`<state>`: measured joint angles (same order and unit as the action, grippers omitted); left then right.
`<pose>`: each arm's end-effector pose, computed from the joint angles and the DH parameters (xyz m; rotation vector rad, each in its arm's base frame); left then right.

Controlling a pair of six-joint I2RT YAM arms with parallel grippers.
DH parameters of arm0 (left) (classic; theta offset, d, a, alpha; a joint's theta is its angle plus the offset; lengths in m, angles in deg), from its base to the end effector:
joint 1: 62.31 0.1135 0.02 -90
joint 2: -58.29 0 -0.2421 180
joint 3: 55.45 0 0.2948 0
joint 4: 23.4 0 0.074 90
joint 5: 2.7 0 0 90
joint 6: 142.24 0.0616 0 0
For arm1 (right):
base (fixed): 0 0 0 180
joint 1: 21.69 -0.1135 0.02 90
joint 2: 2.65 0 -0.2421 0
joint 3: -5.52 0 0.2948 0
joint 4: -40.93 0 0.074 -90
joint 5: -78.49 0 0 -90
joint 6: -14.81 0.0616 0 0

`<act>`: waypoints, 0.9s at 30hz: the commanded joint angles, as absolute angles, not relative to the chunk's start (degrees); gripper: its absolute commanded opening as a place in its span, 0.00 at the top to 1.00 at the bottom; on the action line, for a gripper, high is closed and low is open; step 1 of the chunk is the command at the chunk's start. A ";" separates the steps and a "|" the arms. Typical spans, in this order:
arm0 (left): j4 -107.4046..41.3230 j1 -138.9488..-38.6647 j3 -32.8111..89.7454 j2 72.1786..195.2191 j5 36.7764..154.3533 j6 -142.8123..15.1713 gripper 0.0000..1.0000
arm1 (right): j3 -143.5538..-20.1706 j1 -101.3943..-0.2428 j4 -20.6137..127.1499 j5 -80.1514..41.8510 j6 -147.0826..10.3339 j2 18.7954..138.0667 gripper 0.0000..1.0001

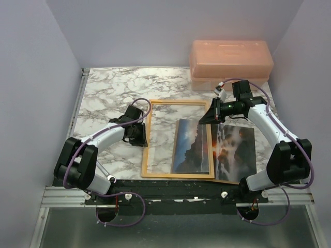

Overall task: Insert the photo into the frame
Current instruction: Place the photo frame item in the photo frame.

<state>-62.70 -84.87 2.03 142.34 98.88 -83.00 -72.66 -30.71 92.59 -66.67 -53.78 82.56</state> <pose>0.2848 -0.1317 0.0998 -0.1401 2.8056 -0.5238 0.3369 0.1047 0.2254 -0.0941 2.5278 1.4456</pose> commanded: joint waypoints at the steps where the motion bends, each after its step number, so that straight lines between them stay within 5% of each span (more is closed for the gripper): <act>1: -66.43 -86.15 3.41 142.08 91.49 -81.79 0.60 | -71.64 -30.51 91.30 -68.05 -53.06 80.37 0.99; 6: -67.36 -86.71 2.31 138.45 89.81 -82.18 0.35 | -71.14 -30.52 91.35 -67.63 -53.21 79.83 0.99; 10: -67.98 -86.76 0.75 134.03 88.91 -82.91 0.29 | -71.33 -30.55 90.76 -68.12 -53.08 79.86 0.99; 27: -65.37 -86.65 -1.82 132.53 87.28 -83.53 0.49 | -73.35 -31.50 89.68 -70.56 -51.32 82.75 0.99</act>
<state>-67.15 -86.45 -0.65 131.28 88.36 -83.55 -71.74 -30.75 91.22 -67.56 -52.08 81.49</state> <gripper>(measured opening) 0.534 0.040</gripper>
